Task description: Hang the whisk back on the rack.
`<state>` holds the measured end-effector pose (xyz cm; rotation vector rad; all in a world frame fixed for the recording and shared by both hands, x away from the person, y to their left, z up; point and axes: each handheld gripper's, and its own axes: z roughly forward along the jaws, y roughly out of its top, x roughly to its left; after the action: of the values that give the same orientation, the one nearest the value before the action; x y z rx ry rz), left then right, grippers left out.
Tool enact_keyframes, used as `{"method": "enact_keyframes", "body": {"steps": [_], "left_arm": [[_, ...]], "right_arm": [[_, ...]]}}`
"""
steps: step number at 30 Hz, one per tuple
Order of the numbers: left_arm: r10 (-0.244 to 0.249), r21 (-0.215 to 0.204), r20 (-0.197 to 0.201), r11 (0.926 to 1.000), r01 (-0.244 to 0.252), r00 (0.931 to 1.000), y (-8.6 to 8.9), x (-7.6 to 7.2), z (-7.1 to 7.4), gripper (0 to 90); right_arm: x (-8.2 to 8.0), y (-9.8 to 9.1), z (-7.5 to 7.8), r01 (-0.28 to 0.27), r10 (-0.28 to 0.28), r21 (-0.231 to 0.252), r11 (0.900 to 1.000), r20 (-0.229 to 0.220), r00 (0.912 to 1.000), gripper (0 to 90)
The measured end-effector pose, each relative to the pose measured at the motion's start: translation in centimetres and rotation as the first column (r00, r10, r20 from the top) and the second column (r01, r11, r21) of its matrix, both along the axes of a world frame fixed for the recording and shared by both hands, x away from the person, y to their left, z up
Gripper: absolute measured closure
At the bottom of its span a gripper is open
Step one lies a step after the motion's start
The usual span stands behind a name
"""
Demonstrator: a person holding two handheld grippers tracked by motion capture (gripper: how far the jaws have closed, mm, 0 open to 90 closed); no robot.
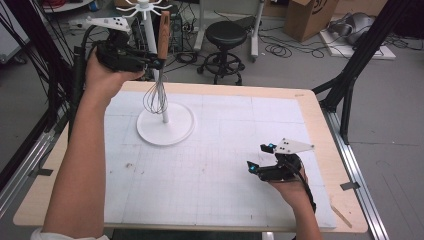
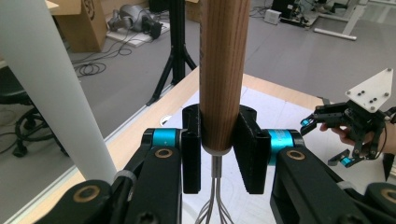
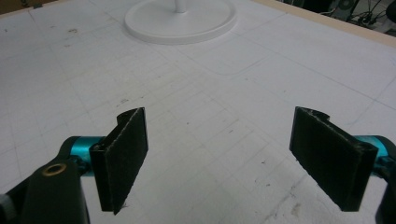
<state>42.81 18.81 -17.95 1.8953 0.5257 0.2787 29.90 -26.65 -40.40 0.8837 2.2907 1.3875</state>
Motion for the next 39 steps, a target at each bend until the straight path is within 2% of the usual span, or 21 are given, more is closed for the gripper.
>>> {"method": "enact_keyframes", "body": {"steps": [7, 12, 17, 21, 25, 33, 35, 37, 39], "left_arm": [[0.019, -0.005, -0.007, 0.9998, -0.019, 0.9998, 0.3, 0.5, 0.2, 73.8], [0.026, 0.014, -0.002, 0.9996, -0.026, 0.9997, 0.5, 0.4, 0.2, 73.8], [0.024, 0.015, -0.007, 0.9996, -0.024, 0.9997, 0.5, 0.5, -0.1, 73.7], [0.03, -0.001, -0.016, 0.9996, -0.03, 0.9994, 0.8, 0.7, -0.5, 73.7], [0.054, 0.005, -0.025, 0.9985, -0.054, 0.9982, 1.3, 0.9, -0.7, 73.7], [0.065, 0.0, -0.029, 0.9979, -0.065, 0.9975, 1.5, 0.8, -0.7, 72.9], [0.08, -0.006, -0.041, 0.9967, -0.08, 0.9959, 1.7, 0.8, -0.9, 70.9], [0.104, -0.005, -0.061, 0.9945, -0.104, 0.9927, 1.8, 0.8, -1.2, 61.6], [0.102, 0.0, -0.086, 0.9947, -0.103, 0.991, 2.1, 0.7, -1.7, 58.8]], "right_arm": [[-0.2, -0.2, 0.0, 0.003, -0.003, 0.001, 1.0, -0.001, 1.0, 19.0], [-0.1, -0.1, -0.1, 0.003, -0.003, -0.007, 1.0, -0.006, 1.0, 19.0], [-0.2, -0.1, -0.1, 0.001, -0.001, -0.007, 1.0, 0.0, 1.0, 19.0], [-0.2, -0.1, -0.1, 0.001, -0.001, -0.009, 1.0, -0.004, 1.0, 19.0], [-0.2, -0.1, -0.1, 0.001, -0.001, -0.01, 0.9999, -0.007, 1.0, 19.0], [-0.2, 0.0, -0.1, 0.0, 0.0, -0.015, 0.9999, -0.005, 1.0, 19.0], [-0.2, 0.0, -0.1, 0.001, -0.001, -0.013, 0.9999, -0.004, 1.0, 19.0], [-0.3, 0.0, -0.1, 0.003, -0.003, -0.013, 0.9999, -0.004, 1.0, 19.0], [-0.3, 0.0, -0.1, 0.002, -0.002, -0.013, 0.9999, -0.003, 1.0, 19.0]]}}
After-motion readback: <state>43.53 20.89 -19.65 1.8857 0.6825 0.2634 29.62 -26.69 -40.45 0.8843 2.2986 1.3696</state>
